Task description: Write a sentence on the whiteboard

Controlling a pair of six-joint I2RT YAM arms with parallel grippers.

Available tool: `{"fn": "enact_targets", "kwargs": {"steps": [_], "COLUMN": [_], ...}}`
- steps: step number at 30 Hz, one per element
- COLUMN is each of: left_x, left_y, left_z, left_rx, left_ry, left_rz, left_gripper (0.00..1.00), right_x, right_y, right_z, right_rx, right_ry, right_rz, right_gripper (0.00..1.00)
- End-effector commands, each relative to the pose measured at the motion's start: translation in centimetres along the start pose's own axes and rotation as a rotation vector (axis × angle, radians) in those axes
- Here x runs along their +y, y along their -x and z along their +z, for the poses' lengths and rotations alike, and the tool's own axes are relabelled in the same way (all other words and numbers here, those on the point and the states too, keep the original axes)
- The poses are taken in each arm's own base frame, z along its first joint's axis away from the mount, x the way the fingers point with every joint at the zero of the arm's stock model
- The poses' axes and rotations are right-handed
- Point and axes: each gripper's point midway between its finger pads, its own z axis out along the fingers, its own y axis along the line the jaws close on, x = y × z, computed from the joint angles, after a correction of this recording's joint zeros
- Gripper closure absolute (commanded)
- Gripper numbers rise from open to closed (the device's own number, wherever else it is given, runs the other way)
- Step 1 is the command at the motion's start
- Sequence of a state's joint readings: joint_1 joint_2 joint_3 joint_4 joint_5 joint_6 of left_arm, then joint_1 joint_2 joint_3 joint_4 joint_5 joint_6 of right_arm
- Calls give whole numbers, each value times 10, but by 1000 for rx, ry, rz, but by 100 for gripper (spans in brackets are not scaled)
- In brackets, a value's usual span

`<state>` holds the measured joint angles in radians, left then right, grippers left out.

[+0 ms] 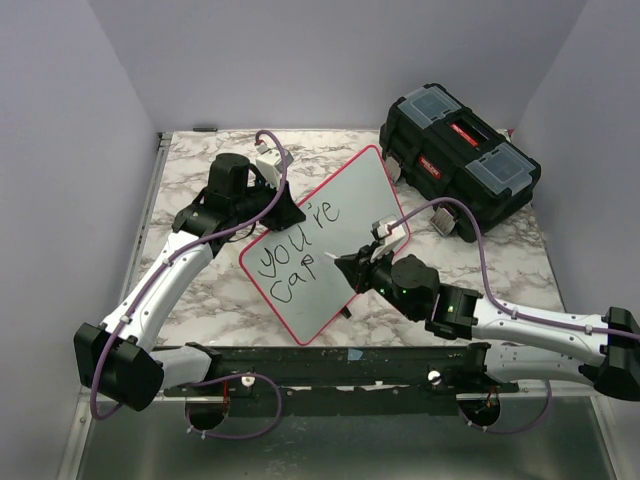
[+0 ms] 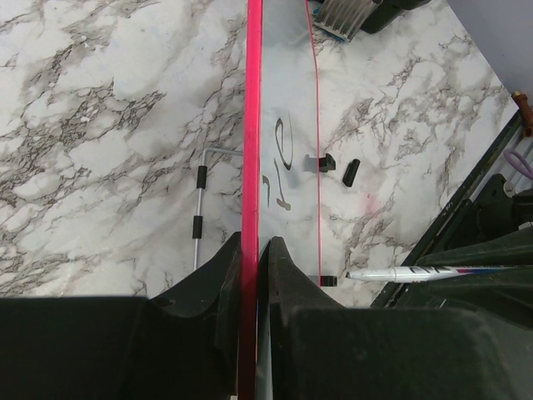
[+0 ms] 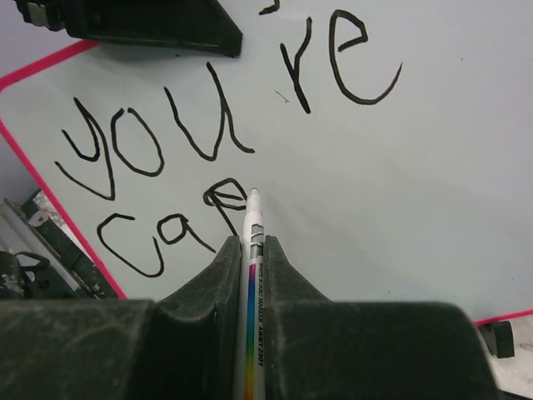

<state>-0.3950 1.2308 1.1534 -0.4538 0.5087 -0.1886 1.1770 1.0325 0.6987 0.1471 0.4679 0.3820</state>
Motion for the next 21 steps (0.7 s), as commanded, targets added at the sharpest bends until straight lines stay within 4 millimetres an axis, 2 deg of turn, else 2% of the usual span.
{"fn": "enact_targets", "kwargs": {"steps": [1,5,21], "left_x": [11,11,11], "left_y": [-30,-31,-32], "left_z": [3,3,3], "left_rx": [101,102,106], "left_ry": [40,41,43], "left_rz": [48,49,49], "left_gripper": [100,100,100], "right_x": [-18,-21,-10], "right_y": [-11,-13,-7], "right_z": [1,3,14], "right_rx": [13,17,10], "right_ry": [-76,-92,-62], "right_rz": [-48,-66,-101], "right_gripper": [99,99,99]}}
